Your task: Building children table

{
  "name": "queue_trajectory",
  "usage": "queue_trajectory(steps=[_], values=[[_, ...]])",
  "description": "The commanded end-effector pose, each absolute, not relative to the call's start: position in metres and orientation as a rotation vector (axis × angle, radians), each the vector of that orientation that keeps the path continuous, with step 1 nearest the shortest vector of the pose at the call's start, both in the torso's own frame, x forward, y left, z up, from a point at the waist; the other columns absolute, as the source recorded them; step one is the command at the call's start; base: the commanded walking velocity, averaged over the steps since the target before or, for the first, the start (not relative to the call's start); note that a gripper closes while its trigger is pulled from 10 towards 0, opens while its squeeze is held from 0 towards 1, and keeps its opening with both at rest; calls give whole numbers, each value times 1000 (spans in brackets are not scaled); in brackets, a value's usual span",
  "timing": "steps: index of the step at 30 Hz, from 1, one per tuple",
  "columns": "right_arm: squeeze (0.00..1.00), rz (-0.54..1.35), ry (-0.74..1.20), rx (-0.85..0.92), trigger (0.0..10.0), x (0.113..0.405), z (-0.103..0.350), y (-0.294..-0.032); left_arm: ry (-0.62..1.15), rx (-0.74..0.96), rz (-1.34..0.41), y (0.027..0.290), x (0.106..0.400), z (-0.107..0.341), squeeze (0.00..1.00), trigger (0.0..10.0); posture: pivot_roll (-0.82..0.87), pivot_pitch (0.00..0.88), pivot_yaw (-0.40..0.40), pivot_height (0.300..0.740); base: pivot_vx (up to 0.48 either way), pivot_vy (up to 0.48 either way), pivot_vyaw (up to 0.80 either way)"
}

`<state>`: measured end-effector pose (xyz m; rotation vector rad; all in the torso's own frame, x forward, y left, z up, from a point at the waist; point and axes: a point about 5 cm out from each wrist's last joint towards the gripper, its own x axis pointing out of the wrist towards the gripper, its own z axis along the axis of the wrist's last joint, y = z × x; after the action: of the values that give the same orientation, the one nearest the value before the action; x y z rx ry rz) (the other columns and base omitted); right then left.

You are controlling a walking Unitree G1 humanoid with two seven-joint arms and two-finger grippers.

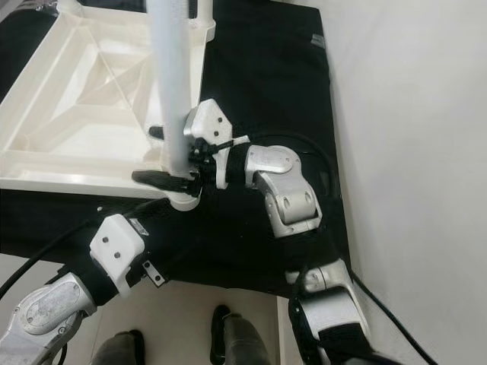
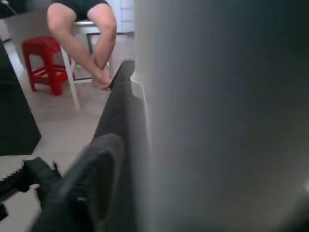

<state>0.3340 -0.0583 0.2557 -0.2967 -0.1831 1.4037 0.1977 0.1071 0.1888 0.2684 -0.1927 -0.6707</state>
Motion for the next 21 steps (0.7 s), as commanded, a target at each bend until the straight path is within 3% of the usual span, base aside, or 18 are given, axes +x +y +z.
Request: queue_trajectory(steps=[1,7,13,17,19,21], values=[[0,1427,-142,-318,0,336,247,-53,-164,265,-684,105,195,183,0,10000,143,269,-146,740,0,0,0],[0,1418,-119,-323,0,341,242,-55,-161,265,-683,106,194,183,0,10000,142,274,-142,740,0,0,0],[0,1394,-82,-324,0,340,231,-73,-156,259,-690,105,193,182,0,10000,122,283,-136,740,0,0,0],[0,1243,29,-338,0,334,219,-96,-151,254,-703,103,191,180,0,10000,114,288,-150,740,0,0,0],[0,667,128,-158,0,341,199,-104,-149,252,-704,103,189,180,0,10000,115,284,-164,740,0,0,0],[0,492,234,-136,0,296,159,-92,-145,252,-692,105,190,180,0,10000,116,316,-140,740,0,0,0]])
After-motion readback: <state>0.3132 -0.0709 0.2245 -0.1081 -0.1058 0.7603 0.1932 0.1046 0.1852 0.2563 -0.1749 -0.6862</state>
